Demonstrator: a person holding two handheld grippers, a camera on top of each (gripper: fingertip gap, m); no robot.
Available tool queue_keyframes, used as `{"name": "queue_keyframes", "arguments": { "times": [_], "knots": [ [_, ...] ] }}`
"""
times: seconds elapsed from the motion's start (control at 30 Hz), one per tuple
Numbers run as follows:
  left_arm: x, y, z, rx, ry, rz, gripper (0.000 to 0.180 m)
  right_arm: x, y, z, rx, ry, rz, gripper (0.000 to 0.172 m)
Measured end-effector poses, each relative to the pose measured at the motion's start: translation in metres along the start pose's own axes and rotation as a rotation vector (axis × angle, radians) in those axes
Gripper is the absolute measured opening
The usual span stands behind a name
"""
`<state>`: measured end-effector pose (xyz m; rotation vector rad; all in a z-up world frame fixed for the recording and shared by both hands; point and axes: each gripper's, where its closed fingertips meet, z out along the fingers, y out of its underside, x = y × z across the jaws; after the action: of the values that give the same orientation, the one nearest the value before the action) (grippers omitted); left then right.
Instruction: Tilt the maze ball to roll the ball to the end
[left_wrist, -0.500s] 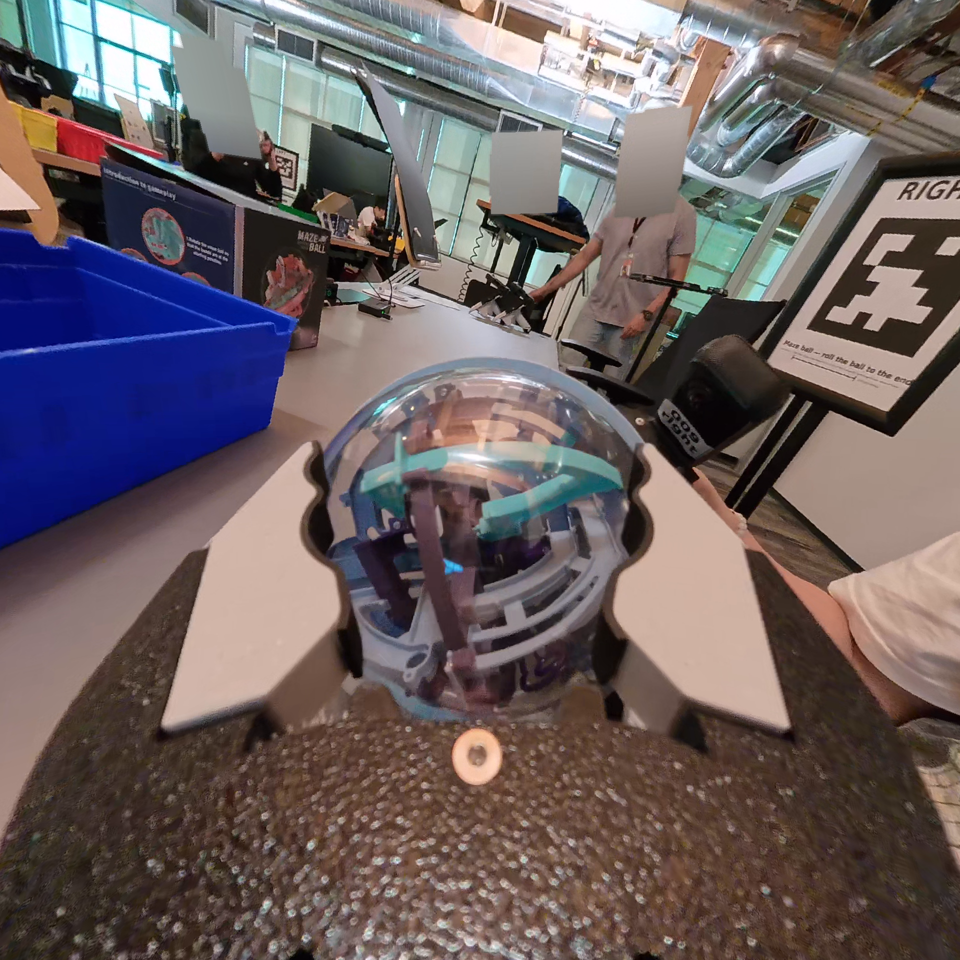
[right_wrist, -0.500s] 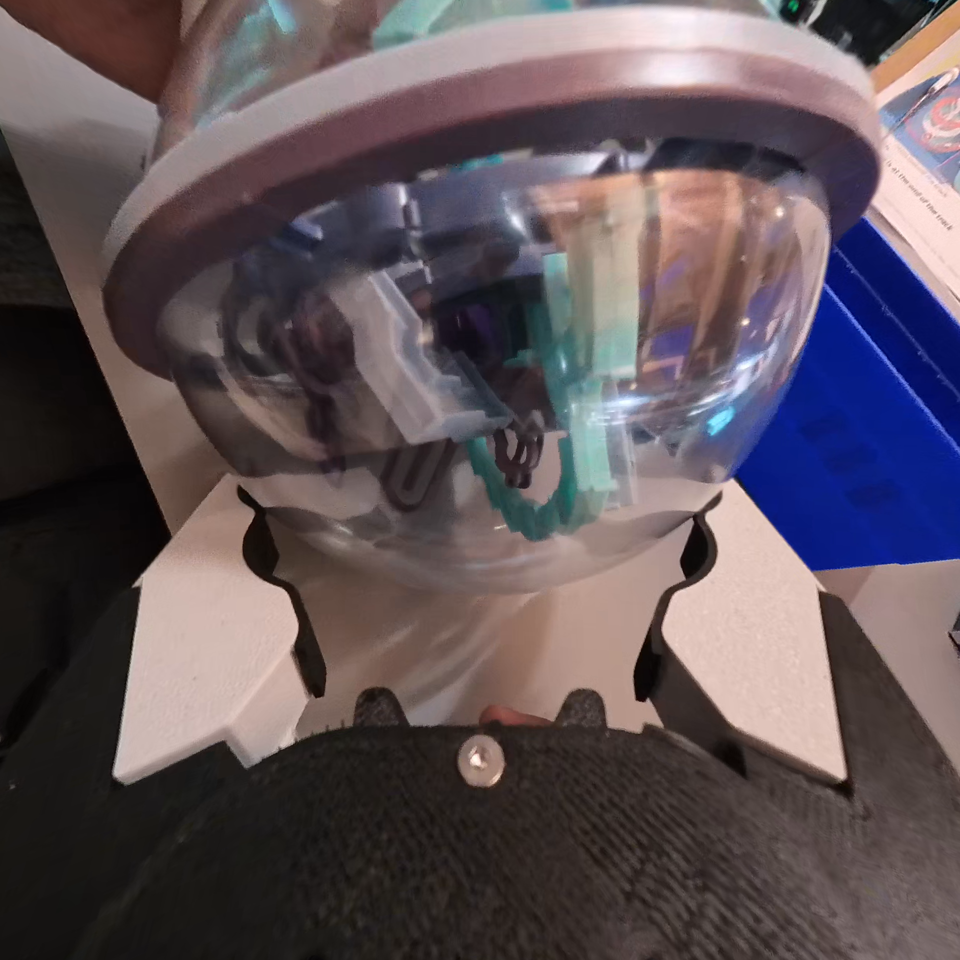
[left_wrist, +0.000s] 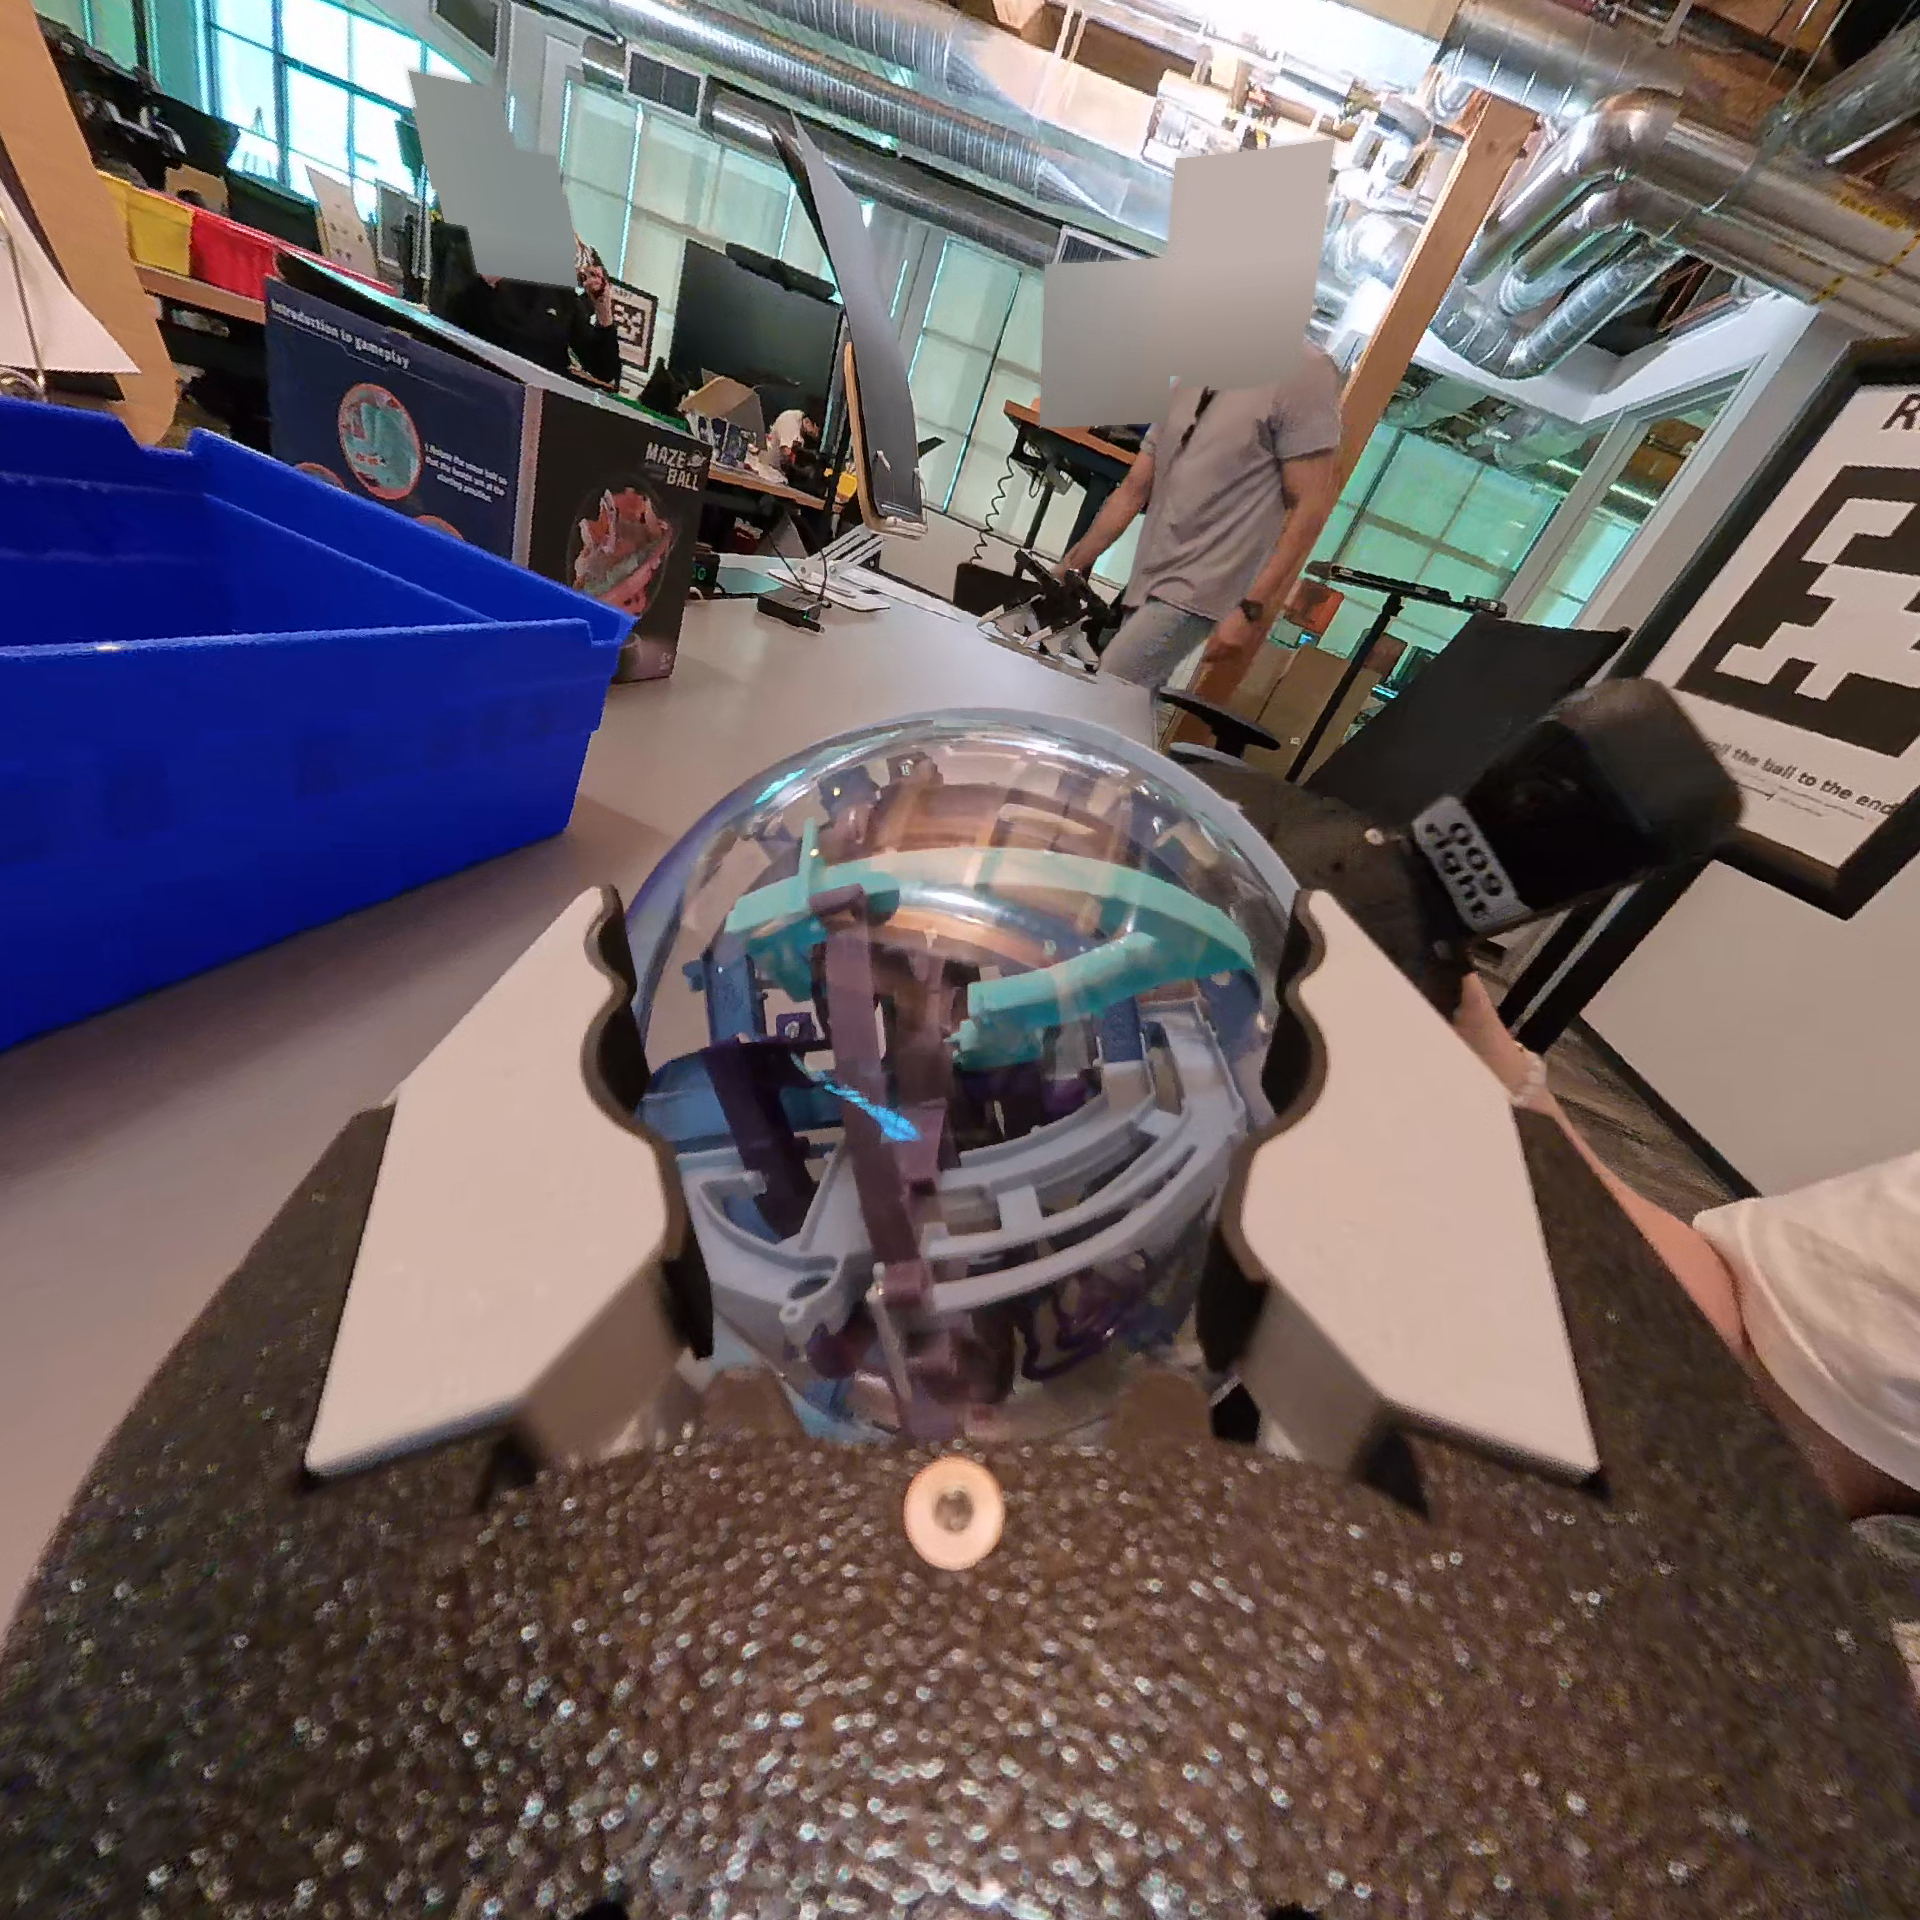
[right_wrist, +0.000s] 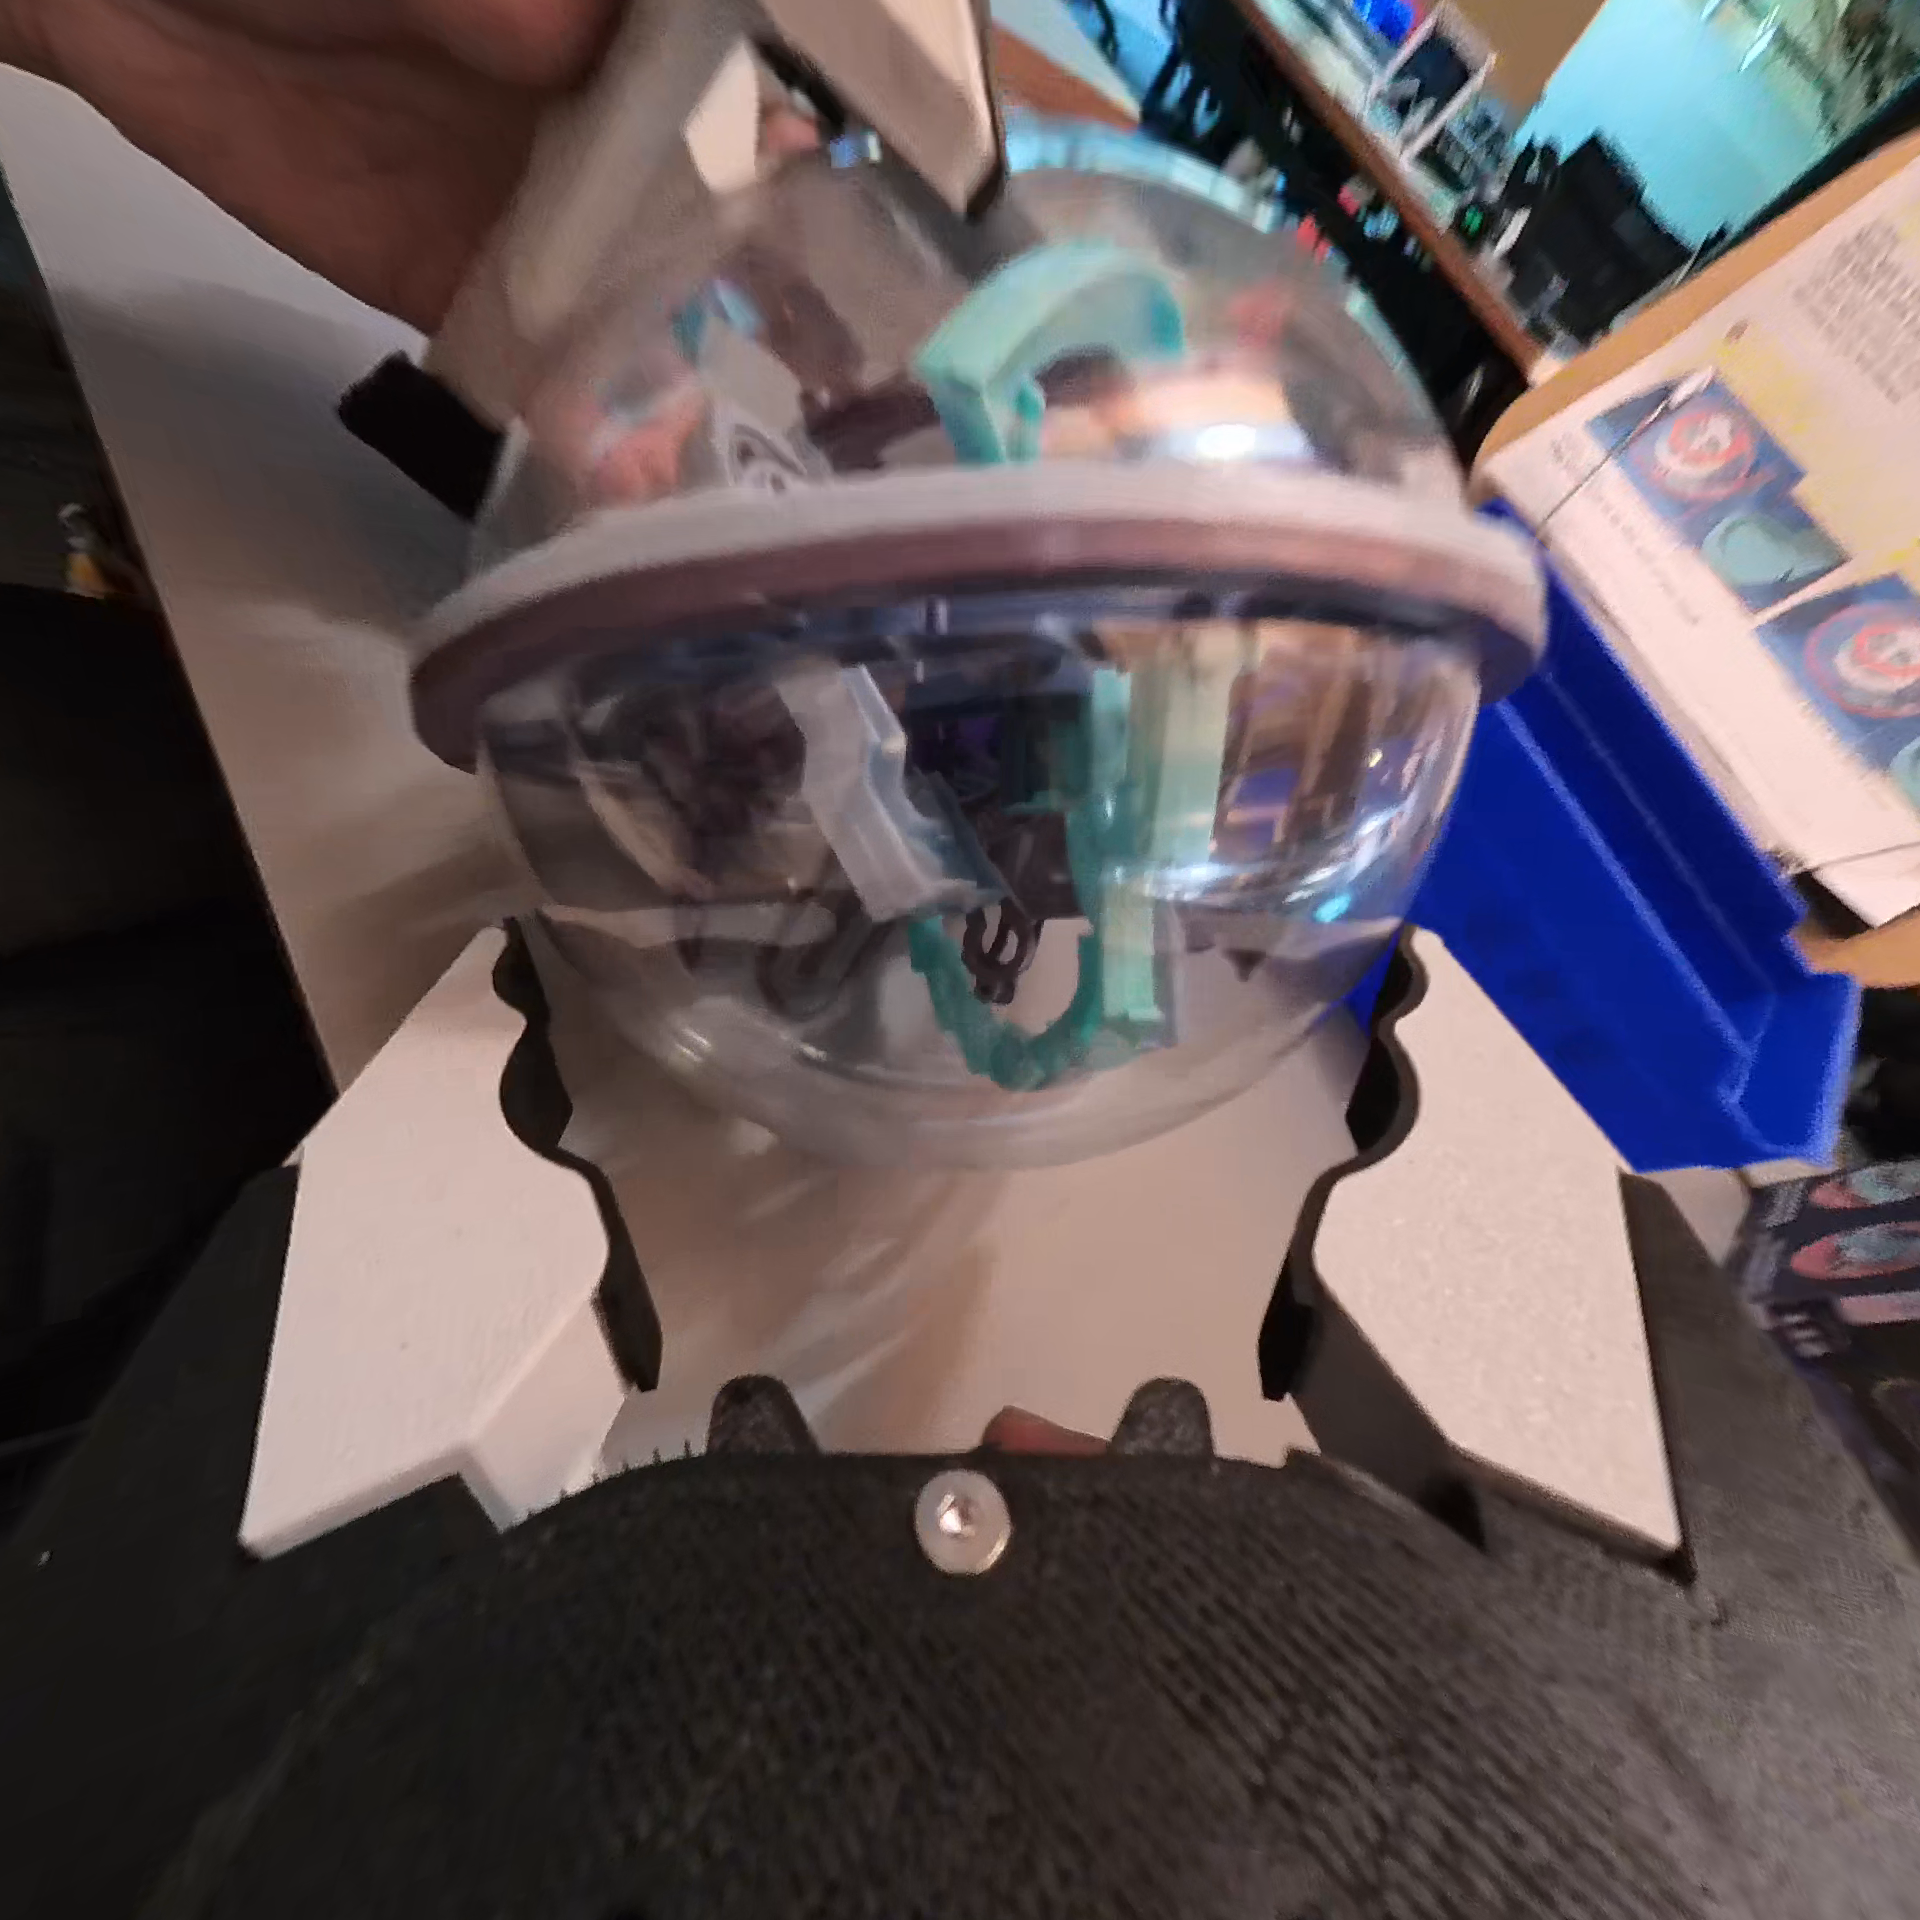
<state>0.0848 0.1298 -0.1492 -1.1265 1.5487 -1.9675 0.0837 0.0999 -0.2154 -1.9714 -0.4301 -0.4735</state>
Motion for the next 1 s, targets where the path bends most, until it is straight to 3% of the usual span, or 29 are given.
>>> {"name": "queue_keyframes", "arguments": {
  "times": [0.03,0.2,0.4,0.5,0.8,1.0],
  "knots": [
    [0.000,0.000,0.001,-0.002,-0.003,0.004,0.119,0.002,-0.006,-0.003,0.020,0.017,-0.022,0.152],
    [0.002,0.001,0.003,-0.010,-0.011,0.013,0.120,0.004,-0.030,-0.013,0.065,0.085,-0.171,0.153],
    [0.003,0.002,0.006,-0.018,-0.032,0.013,0.120,0.004,-0.014,-0.019,-0.187,0.134,-0.484,0.150],
    [0.005,0.003,0.008,-0.016,-0.031,0.009,0.120,0.011,-0.010,-0.015,-0.225,0.176,-0.566,0.151],
    [-0.001,-0.001,0.005,0.010,-0.049,0.016,0.115,0.014,-0.007,-0.012,-0.158,0.187,-0.497,0.153],
    [-0.024,-0.009,-0.003,0.100,-0.171,0.024,0.128,0.016,-0.005,-0.010,-0.103,0.179,-0.414,0.157]
  ]
}}
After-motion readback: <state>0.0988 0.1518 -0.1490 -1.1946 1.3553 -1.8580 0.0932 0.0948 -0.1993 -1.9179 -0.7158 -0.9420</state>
